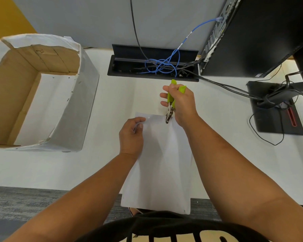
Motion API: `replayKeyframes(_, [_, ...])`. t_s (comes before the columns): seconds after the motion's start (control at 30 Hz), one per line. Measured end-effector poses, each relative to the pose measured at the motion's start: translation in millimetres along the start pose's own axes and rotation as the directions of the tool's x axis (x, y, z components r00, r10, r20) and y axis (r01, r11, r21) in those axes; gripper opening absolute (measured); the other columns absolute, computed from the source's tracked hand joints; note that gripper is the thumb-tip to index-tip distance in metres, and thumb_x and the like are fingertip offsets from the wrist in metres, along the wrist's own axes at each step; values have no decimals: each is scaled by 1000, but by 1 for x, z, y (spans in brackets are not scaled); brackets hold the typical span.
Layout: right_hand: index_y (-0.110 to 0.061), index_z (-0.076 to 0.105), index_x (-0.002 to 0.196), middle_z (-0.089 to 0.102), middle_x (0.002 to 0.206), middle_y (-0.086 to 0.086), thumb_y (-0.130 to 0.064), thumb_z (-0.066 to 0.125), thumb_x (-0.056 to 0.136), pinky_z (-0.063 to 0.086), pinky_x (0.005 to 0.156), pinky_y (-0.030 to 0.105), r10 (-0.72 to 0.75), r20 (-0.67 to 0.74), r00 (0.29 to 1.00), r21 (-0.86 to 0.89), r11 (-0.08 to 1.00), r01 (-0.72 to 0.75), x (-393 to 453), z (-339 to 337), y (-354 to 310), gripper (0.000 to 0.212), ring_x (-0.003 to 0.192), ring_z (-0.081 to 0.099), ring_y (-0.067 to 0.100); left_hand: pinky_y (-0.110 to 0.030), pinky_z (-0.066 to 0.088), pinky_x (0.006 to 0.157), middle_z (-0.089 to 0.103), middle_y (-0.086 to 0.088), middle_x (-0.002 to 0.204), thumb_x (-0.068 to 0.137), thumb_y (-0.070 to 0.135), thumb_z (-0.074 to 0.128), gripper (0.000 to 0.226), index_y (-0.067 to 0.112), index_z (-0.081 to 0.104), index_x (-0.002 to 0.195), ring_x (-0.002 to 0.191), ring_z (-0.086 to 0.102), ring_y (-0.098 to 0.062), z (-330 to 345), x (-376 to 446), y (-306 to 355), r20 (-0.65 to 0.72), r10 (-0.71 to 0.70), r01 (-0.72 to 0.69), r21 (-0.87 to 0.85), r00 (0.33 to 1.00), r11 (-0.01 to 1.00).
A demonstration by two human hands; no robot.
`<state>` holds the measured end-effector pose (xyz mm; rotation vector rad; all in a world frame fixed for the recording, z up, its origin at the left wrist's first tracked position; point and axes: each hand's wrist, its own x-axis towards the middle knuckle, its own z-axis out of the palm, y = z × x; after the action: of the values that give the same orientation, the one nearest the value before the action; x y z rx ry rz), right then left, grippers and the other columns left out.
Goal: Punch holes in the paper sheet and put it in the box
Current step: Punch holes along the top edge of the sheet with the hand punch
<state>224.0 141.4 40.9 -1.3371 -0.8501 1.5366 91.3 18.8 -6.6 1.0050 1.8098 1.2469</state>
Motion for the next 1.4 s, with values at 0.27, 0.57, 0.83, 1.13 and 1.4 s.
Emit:
replayKeyframes(0.27, [-16, 63, 104, 66, 124, 7, -14, 61, 93, 47, 72, 39, 148, -123, 981, 159, 979, -128, 6, -6, 2, 11, 105, 70, 24, 3, 37, 83, 63, 14, 104, 95, 4, 52, 28, 30, 65, 98, 96, 56, 8, -1, -2, 0, -27, -52, 52, -23, 998, 998])
replayKeyframes(0.57, [-12, 69, 93, 71, 110, 5, -16, 68, 90, 49, 87, 42, 49, 43, 998, -91, 995, -45, 3, -3, 5, 6, 104, 71, 20, 3, 36, 81, 62, 14, 102, 96, 5, 51, 26, 24, 67, 102, 95, 55, 12, 3, -3, -3, 17, 1, -2, 40, 1000, 999])
replayKeyframes(0.83, [-12, 67, 104, 68, 101, -2, -16, 67, 91, 50, 86, 40, 104, -158, 982, 125, 989, -85, 8, -6, 7, 13, 106, 69, 23, 2, 37, 82, 62, 14, 104, 95, 4, 51, 28, 28, 65, 99, 96, 57, 4, 2, -2, -1, -20, -66, 66, -13, 998, 998])
replayKeyframes(1.13, [-8, 70, 100, 68, 125, 4, -13, 68, 90, 46, 106, 48, 45, 135, 990, -124, 992, -28, 3, -1, 4, 11, 125, 58, 20, 0, 35, 83, 61, 13, 104, 96, 6, 51, 25, 23, 67, 104, 98, 55, -2, 1, 2, -5, 11, -12, 11, 81, 1000, 997])
replayKeyframes(1.4, [-6, 66, 87, 66, 121, 5, -4, 63, 92, 47, 85, 23, 34, 222, 975, -153, 988, 0, -1, 3, 3, 7, 129, 53, 13, 0, 38, 83, 63, 13, 100, 94, 3, 51, 27, 22, 69, 102, 96, 55, 10, 2, 2, -8, 55, 72, -79, 125, 996, 989])
